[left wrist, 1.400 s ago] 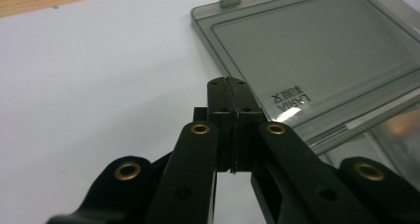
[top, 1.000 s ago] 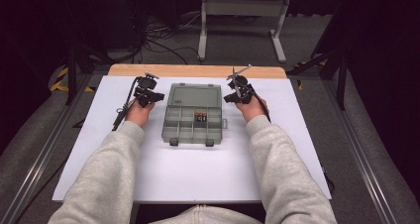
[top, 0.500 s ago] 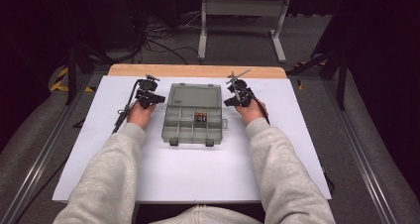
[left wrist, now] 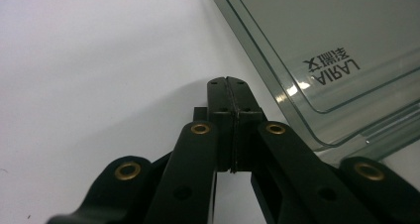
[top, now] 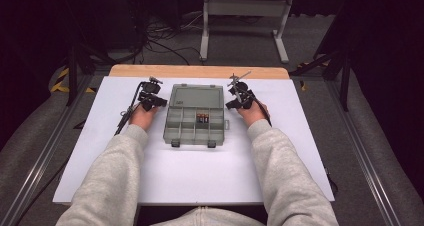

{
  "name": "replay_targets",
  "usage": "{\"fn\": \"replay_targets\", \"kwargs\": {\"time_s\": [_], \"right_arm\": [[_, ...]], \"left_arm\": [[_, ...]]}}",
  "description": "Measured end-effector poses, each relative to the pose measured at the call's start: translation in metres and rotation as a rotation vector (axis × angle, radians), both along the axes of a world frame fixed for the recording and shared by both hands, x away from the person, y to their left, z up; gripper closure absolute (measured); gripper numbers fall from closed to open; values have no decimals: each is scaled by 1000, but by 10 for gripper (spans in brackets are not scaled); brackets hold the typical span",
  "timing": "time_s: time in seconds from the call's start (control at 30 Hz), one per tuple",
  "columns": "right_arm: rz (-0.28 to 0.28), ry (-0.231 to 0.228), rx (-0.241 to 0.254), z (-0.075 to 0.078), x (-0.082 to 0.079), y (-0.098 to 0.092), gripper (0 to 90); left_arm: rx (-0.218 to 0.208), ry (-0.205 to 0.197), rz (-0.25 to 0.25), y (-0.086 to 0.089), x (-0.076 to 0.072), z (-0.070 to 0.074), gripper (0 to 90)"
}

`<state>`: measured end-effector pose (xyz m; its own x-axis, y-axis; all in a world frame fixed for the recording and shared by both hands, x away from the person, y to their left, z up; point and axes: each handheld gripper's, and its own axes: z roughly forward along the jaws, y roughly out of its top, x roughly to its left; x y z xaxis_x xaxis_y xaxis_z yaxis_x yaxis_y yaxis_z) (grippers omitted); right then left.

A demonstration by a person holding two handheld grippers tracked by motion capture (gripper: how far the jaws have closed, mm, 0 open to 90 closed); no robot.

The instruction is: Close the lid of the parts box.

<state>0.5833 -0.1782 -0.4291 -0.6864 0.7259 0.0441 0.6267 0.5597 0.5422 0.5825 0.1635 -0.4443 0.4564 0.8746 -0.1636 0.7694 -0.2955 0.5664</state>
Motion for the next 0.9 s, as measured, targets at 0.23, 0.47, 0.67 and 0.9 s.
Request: {"fn": "replay_targets", "kwargs": {"time_s": [0.23, 0.47, 0.67, 0.9], "right_arm": [[-8, 10, -10, -3, 1, -1, 900], [-3, 5, -11, -3, 2, 0, 900], [10, -13, -14, -4, 1, 4, 900], [23, -11, -23, -4, 3, 7, 900]], "left_arm": [[17, -4, -2, -2, 0, 0, 893], [24, -11, -13, -4, 0, 0, 894], [46, -38, -44, -9, -1, -1, 894], [46, -47, -56, -10, -2, -1, 895]]}}
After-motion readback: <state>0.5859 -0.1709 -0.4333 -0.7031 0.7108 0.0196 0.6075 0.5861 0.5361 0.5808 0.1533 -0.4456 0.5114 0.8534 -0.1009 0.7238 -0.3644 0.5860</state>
